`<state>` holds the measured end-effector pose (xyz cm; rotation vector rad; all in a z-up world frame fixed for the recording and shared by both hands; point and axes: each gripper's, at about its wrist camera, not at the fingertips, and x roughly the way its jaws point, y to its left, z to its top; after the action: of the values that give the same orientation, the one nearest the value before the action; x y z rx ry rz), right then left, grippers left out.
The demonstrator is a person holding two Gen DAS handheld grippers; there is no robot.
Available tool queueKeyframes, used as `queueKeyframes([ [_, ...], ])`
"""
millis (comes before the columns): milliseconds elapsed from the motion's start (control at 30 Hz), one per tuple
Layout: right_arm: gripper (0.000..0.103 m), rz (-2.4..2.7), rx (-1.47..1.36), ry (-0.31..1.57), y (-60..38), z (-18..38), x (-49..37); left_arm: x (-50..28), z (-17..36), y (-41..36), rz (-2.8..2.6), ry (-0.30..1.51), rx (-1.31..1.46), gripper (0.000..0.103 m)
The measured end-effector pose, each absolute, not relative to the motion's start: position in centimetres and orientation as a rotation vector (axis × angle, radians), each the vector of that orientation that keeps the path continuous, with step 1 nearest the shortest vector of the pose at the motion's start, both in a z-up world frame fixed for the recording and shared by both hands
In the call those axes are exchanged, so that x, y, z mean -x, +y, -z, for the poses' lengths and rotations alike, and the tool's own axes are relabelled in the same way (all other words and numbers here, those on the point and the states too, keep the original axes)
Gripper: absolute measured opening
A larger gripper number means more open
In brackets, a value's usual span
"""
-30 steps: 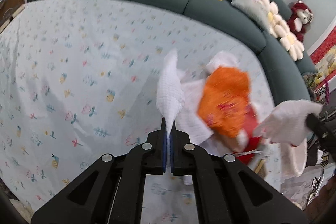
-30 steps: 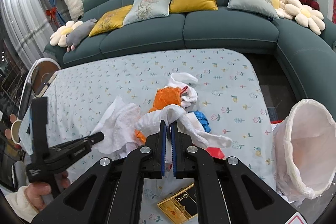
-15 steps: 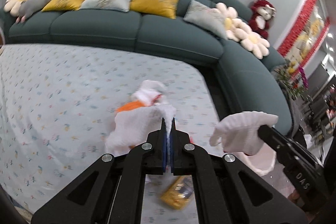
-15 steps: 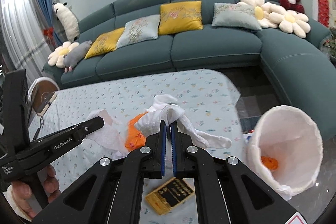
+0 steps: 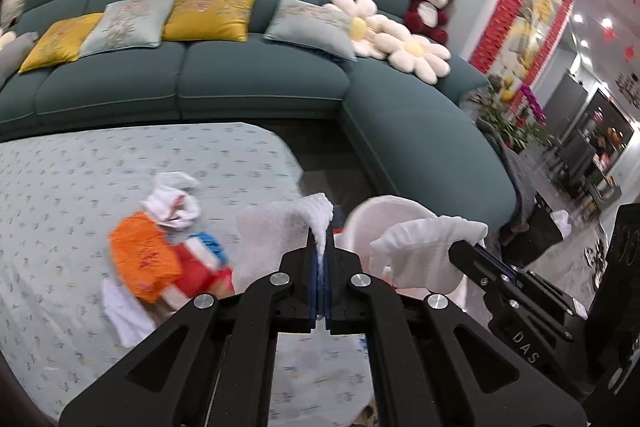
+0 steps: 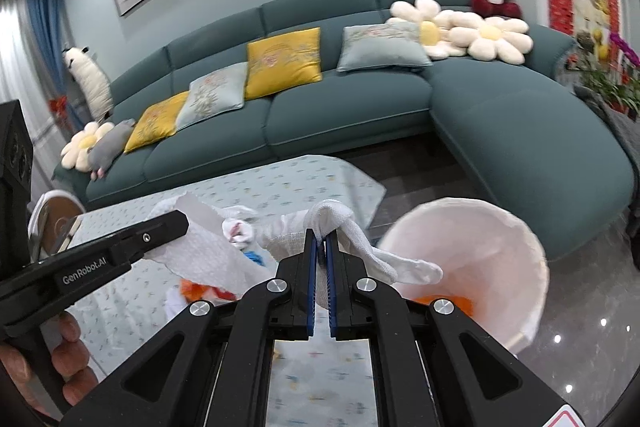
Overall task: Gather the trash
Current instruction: 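Carry the tissue and glove to the wastebasket and open both tools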
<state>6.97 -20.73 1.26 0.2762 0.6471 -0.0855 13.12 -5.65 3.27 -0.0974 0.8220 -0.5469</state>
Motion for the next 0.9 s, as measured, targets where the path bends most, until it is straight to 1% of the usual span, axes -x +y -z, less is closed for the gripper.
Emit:
queueKeyframes([
  [333, 0.005, 0.193, -0.313, 0.655, -27.2, 0.3, -4.7, -12.6, -2.3, -13.4, 0.636, 0.867, 0.055, 0.001],
  [667, 0.005, 0.261, -0.364, 0.691, -31.7, 3.1, -4.7, -13.2, -0.4, -18.9, 0.705, 0.913, 0.031, 0.002],
  [900, 0.005, 0.277, -0.374, 0.713, -33.2, 4.5, -5.0, -13.8, 1.0, -21.2, 0.726, 0.943, 0.019, 0.002],
])
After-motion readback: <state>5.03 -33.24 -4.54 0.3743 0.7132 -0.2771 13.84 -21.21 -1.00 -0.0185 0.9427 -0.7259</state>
